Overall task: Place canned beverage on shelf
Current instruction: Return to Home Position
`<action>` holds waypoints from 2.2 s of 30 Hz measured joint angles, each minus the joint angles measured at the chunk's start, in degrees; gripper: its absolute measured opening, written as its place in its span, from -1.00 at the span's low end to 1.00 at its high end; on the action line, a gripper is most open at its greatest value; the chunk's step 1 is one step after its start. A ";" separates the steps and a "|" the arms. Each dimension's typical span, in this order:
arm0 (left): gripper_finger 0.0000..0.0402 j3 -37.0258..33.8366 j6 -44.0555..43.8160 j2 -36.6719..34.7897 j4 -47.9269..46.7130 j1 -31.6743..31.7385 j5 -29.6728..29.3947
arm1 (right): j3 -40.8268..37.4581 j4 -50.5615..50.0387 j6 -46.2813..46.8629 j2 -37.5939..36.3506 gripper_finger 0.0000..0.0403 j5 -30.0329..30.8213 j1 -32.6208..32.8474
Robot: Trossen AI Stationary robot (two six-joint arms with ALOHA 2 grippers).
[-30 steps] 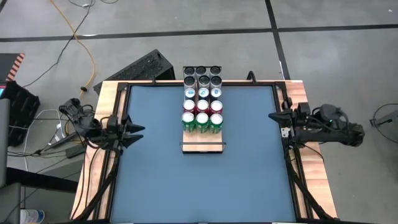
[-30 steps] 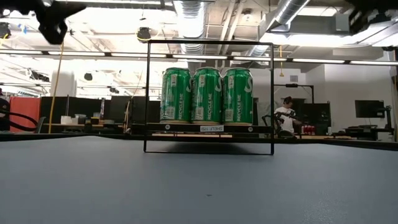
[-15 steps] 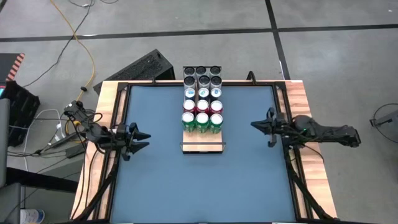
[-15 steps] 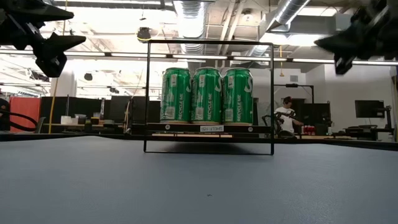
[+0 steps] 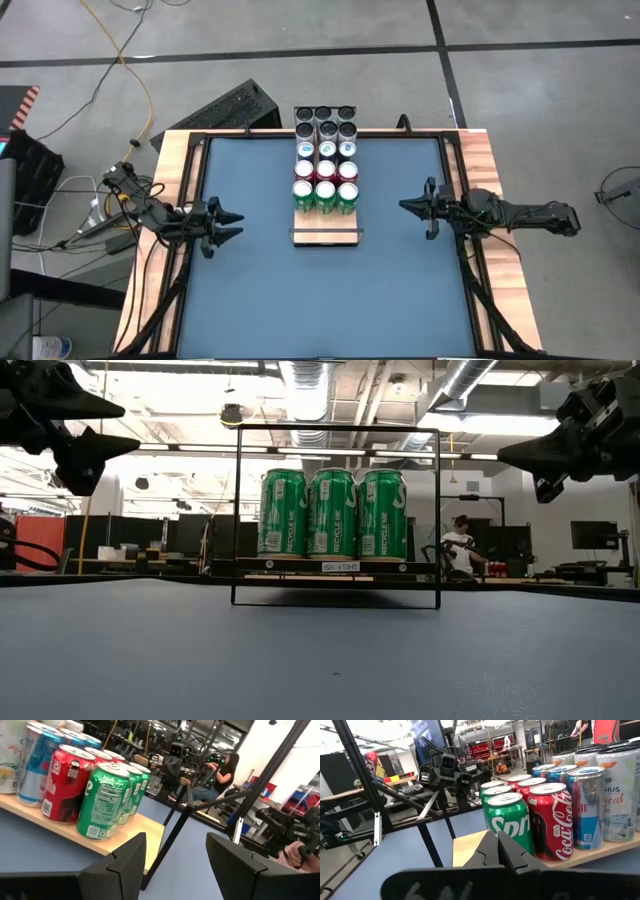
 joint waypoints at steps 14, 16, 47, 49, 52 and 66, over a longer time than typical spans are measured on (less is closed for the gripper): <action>-0.03 -0.07 0.01 0.00 -1.76 0.00 -1.51 | -0.07 -0.73 -0.17 0.02 -1.00 -0.48 0.00; -0.03 -0.07 -0.18 0.00 -2.39 0.00 -1.49 | -0.09 -0.80 -0.17 0.02 -1.00 -0.46 0.00; -0.03 -0.13 -3.63 0.11 -3.21 0.00 -1.29 | -0.17 -1.05 -0.13 0.02 -1.00 -0.39 0.00; -0.03 -0.13 -3.63 0.11 -3.21 0.00 -1.28 | -0.19 -1.05 -0.13 0.02 -1.00 -0.39 0.00; -0.03 -0.13 -3.63 0.11 -3.21 0.00 -1.27 | -0.22 -1.05 -0.13 0.02 -1.00 -0.39 0.01; -0.03 -0.13 -3.63 0.11 -3.21 -0.01 -1.27 | -0.22 -1.05 -0.11 0.02 -1.00 -0.33 0.02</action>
